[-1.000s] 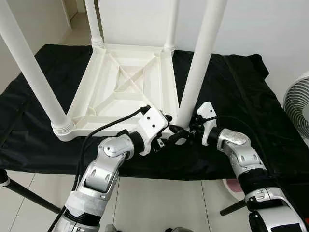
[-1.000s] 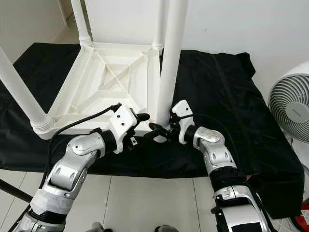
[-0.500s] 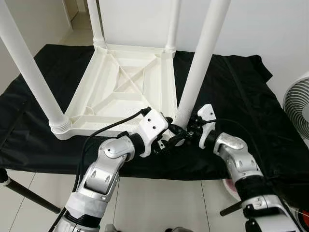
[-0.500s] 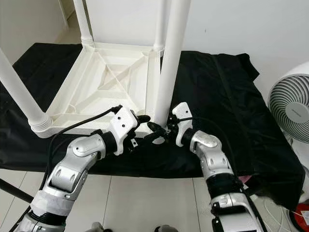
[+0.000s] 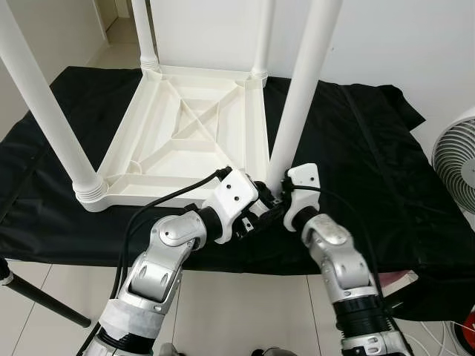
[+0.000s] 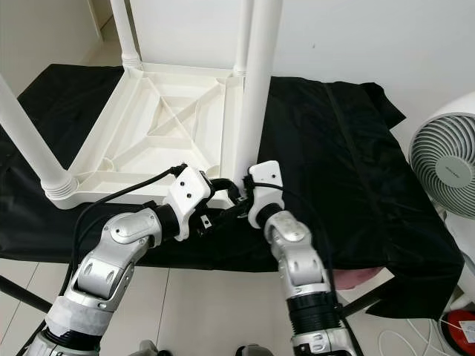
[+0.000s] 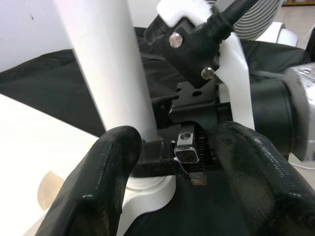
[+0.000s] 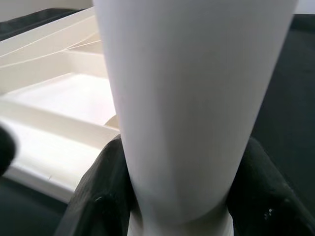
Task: Building children table
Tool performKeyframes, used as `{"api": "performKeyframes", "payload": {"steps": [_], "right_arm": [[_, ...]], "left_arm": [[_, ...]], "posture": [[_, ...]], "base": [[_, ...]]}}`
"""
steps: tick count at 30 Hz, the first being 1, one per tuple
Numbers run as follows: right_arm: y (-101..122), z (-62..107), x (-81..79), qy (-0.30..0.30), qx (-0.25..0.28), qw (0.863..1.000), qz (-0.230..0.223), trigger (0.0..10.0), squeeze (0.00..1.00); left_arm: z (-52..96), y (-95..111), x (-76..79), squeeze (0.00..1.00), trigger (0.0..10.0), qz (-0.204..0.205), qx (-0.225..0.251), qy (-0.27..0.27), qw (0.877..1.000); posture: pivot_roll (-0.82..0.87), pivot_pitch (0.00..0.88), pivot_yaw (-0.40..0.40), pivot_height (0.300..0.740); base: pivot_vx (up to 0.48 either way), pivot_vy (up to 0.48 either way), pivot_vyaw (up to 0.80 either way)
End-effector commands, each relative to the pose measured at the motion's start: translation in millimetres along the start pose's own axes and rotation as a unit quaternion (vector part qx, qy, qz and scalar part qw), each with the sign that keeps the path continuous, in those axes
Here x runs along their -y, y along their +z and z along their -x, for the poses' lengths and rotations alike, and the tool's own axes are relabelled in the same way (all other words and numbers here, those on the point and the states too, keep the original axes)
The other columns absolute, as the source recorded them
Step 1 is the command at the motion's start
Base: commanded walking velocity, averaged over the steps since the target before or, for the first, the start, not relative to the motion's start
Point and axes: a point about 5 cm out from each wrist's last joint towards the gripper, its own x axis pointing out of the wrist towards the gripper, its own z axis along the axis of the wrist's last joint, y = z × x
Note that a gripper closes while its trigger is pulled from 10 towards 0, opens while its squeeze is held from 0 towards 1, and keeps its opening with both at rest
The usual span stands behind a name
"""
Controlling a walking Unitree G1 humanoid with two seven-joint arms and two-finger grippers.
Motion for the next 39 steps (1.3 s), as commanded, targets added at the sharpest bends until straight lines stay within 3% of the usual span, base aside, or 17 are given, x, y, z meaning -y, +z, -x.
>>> {"api": "performKeyframes", "payload": {"steps": [1,2,4,12,13,14,15,24,25,26,27,29,32,35,39], "right_arm": [[-10.6,5.6,10.6,-0.071,-0.027,0.997,0.004,10.0,0.0],[-11.3,7.7,9.0,-0.105,-0.029,0.994,0.002,10.0,0.0],[-12.6,7.9,1.7,-0.104,-0.036,0.994,-0.002,10.0,0.0],[-11.0,8.5,-2.0,-0.106,-0.042,0.993,-0.005,10.0,0.0],[-10.4,9.2,-1.9,-0.11,-0.041,0.993,-0.008,10.0,0.09],[-10.4,9.2,-1.9,-0.11,-0.041,0.993,-0.008,10.0,0.09],[-10.1,9.4,-2.8,-0.109,-0.041,0.993,-0.019,10.0,1.0],[-9.0,6.2,7.4,-0.093,-0.041,0.995,-0.013,10.0,1.0],[-10.0,5.1,10.8,-0.078,-0.047,0.996,-0.002,10.0,0.89],[-10.0,5.1,10.8,-0.078,-0.047,0.996,-0.002,10.0,0.89],[-10.3,3.5,15.1,-0.046,-0.053,0.998,0.008,10.0,0.0],[-4.6,0.1,27.3,0.047,-0.051,0.997,0.034,10.0,0.0],[-3.0,-0.3,29.0,0.056,-0.048,0.997,0.039,10.0,0.0],[1.7,-1.1,29.7,0.143,-0.038,0.986,0.072,10.0,0.0],[3.9,-6.8,28.7,0.195,-0.034,0.975,0.098,10.0,0.0]], "left_arm": [[-0.5,-0.2,-2.4,0.0,10.0,0.002,-0.003,0.033,0.999],[-0.5,0.2,-3.0,0.0,10.0,0.002,-0.003,0.033,0.999],[-0.5,0.5,-3.4,0.0,10.0,0.001,-0.003,0.033,0.999],[-0.6,0.8,-3.3,0.0,10.0,0.001,-0.003,0.03,1.0],[-0.9,0.8,-3.3,0.0,10.0,0.001,-0.003,0.03,1.0],[-0.9,0.8,-3.3,0.0,10.0,0.001,-0.003,0.03,1.0],[-1.1,0.9,-3.5,0.0,10.0,0.001,-0.003,0.029,1.0],[-0.3,0.4,-3.8,0.0,10.0,0.002,-0.005,0.031,1.0],[-0.5,0.5,-3.6,0.0,10.0,0.002,-0.005,0.031,1.0],[-0.5,0.5,-3.6,0.0,10.0,0.002,-0.005,0.031,1.0],[-0.9,0.7,-3.8,0.0,10.0,0.001,-0.004,0.031,1.0],[-1.2,0.9,-5.2,0.0,10.0,0.0,-0.004,0.032,0.999],[-1.2,0.8,-5.4,0.0,10.0,-0.001,-0.004,0.032,0.999],[-1.6,1.1,-5.8,0.0,10.0,-0.001,-0.004,0.031,1.0],[-2.6,1.9,-6.0,0.0,10.0,-0.003,-0.003,0.03,1.0]], "posture": [[-0.13,0.081,-0.015,0.74],[-0.13,0.081,-0.015,0.74],[-0.13,0.081,-0.015,0.74],[-0.13,0.086,-0.001,0.74],[-0.13,0.086,-0.001,0.74],[-0.13,0.086,-0.001,0.74],[-0.13,0.086,-0.001,0.74],[-0.13,0.087,-0.001,0.74],[-0.14,0.086,-0.001,0.74],[-0.14,0.086,-0.001,0.74],[-0.14,0.084,0.0,0.74],[-0.14,0.08,0.0,0.74],[-0.14,0.08,0.0,0.74],[-0.14,0.078,0.003,0.74],[-0.14,0.073,0.005,0.74]], "base": [[0.0,0.0,0.0],[0.0,0.0,0.0],[0.0,0.0,0.0],[0.0,0.0,0.0],[0.0,0.0,0.0],[0.0,0.0,0.0],[0.0,0.0,0.0],[0.0,0.0,0.0],[0.0,0.0,0.0],[0.0,0.0,0.0],[0.0,0.0,0.0],[0.0,0.0,0.0],[0.0,0.0,0.0],[0.0,0.0,0.0],[0.0,0.0,0.0]]}}
